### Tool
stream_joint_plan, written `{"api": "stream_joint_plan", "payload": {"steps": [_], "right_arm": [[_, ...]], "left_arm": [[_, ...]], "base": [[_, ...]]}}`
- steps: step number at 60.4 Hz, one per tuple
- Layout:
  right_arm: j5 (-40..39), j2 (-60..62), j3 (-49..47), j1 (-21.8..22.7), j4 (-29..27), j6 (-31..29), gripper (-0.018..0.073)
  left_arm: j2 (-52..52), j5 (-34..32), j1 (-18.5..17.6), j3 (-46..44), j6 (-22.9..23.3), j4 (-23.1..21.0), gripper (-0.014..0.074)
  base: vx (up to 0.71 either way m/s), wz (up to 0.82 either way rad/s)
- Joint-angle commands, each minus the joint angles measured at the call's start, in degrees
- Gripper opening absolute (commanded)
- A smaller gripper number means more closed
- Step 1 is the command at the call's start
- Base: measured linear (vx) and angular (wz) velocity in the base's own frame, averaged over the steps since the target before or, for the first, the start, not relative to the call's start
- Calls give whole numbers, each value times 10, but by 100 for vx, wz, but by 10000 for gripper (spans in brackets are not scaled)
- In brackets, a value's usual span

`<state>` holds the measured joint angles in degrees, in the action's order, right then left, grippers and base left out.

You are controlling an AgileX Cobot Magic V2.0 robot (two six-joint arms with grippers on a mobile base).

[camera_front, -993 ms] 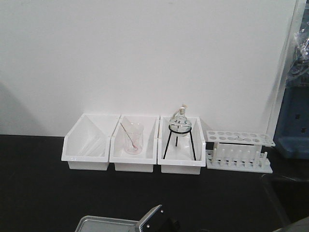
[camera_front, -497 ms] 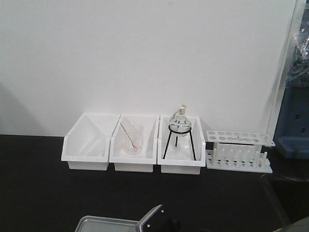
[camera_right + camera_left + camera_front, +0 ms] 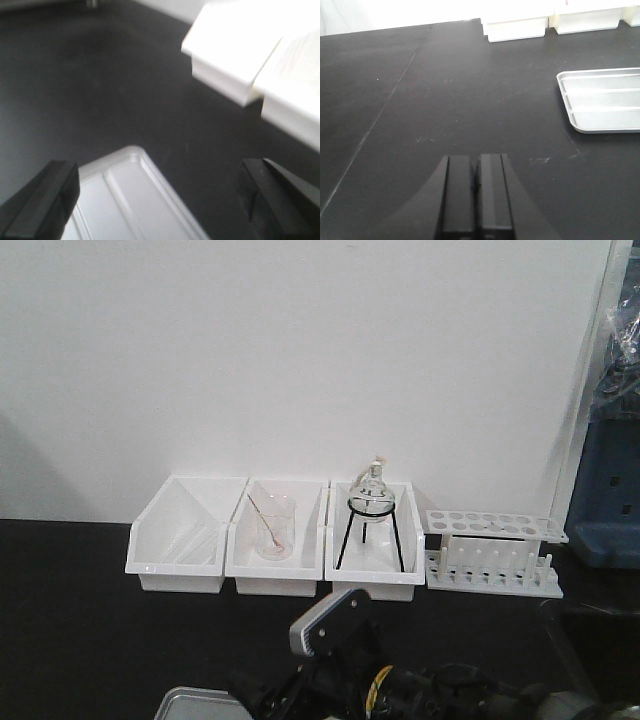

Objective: Move beaker to silver tray on left bench

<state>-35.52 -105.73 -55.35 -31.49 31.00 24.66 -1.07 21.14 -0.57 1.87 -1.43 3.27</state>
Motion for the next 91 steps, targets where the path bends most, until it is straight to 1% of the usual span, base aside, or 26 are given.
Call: {"api": "stream_joint_plan", "payload": {"steps": [1,6,12,16,24,30,36,42,51,57,66,75,88,91], "right_arm": [[-6,91,-12,2,0,50,610],[74,156,-12,2,19,86,536],[190,236,-12,2,80,105,421],[249,281,-12,2,104,119,338],[376,365,-12,2,102,163,183],[452,416,-12,-5,97,166,98],[512,457,-7,-30,88,162,33],[521,507,39,-64,89,158,-16],[521,585,128,-112,88,170,-15],[521,629,164,-130,88,175,-14],[521,679,199,-130,89,175,-14],[523,695,208,-130,90,175,-14],[522,701,208,-129,158,174,-14],[526,712,208,-128,165,174,-14]], "left_arm": [[-4,-46,-3,11,1,-1,1],[-4,-46,-3,11,1,-1,1],[-4,-46,-3,11,1,-1,1],[-4,-46,-3,11,1,-1,1],[-4,-46,-3,11,1,-1,1],[-4,-46,-3,11,1,-1,1],[-4,-46,-3,11,1,-1,1],[-4,-46,-3,11,1,-1,1],[-4,-46,-3,11,1,-1,1],[-4,-46,-3,11,1,-1,1],[-4,-46,-3,11,1,-1,1],[-4,-46,-3,11,1,-1,1],[-4,-46,-3,11,1,-1,1],[-4,-46,-3,11,1,-1,1]], "base": [[0,0],[0,0],[0,0],[0,0],[0,0],[0,0],[0,0],[0,0],[0,0],[0,0],[0,0],[0,0],[0,0],[0,0]]}}
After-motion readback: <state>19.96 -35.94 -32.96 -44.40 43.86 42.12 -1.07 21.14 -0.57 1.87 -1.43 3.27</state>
